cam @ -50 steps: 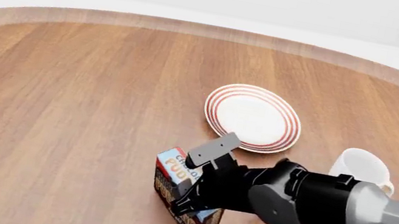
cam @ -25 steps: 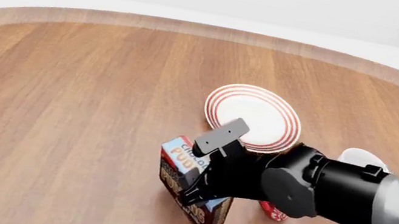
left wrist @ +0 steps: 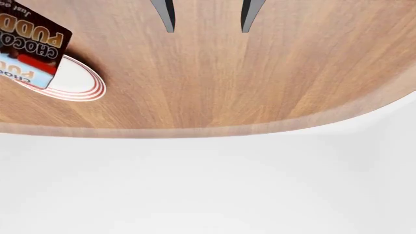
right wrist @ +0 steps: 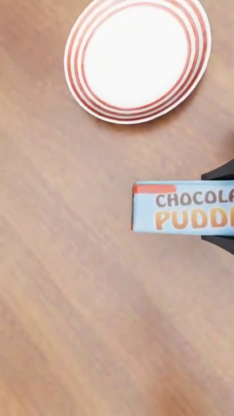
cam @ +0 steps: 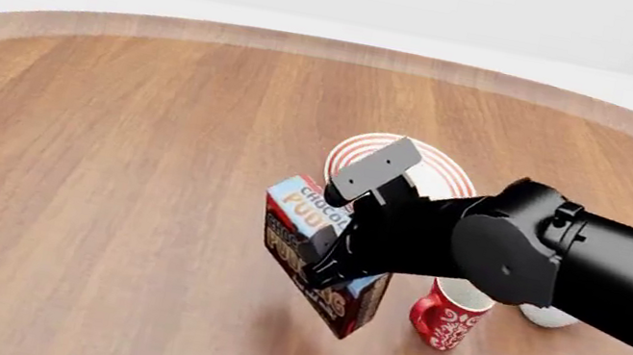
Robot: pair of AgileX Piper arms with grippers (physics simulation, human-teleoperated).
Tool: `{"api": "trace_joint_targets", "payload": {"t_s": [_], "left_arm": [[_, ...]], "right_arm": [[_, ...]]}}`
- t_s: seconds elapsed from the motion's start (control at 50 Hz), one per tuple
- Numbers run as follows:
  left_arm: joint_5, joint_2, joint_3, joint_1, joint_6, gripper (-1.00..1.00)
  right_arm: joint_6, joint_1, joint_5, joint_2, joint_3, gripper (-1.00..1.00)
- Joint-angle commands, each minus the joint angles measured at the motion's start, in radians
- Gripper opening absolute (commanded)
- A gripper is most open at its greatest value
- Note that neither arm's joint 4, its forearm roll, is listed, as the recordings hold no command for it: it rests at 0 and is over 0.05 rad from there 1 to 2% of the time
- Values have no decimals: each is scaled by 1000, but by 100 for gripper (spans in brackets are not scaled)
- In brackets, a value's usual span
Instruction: Put the chocolate pudding to the right of the plate.
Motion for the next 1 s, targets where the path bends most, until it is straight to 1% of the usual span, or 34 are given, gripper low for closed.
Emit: {"api": "trace_joint_targets", "payload": {"t_s": [0.02,0.2,0.32,0.36,0.5,0.54,0.58,0.62,0.74,0.76,0.92,0.94,1.0], "left_arm": [[0,0,0,0,0,100],[0,0,0,0,0,100],[0,0,0,0,0,100],[0,0,0,0,0,100],[0,1,0,0,0,100],[0,0,0,0,0,100],[0,1,0,0,0,100],[0,0,0,0,0,100],[0,1,0,0,0,100],[0,0,0,0,0,100],[0,0,0,0,0,100],[0,0,0,0,0,100],[0,1,0,0,0,100]], "right_arm": [[-26,-22,67,-24,-69,-100],[-36,-43,124,-43,-132,-100],[-62,-57,162,-49,-185,-100],[-59,-56,173,-53,-202,-100],[-73,-76,192,-53,-234,-100],[-80,-82,204,-48,-256,-100],[-92,-92,228,-33,-307,-100],[-100,-103,236,-42,-321,-100],[-101,-114,297,-72,-375,-100],[-109,-126,296,-71,-376,-100],[-112,-138,298,-57,-394,-100],[-114,-149,307,-47,-421,-100],[-119,-171,305,-31,-435,-100]]}}
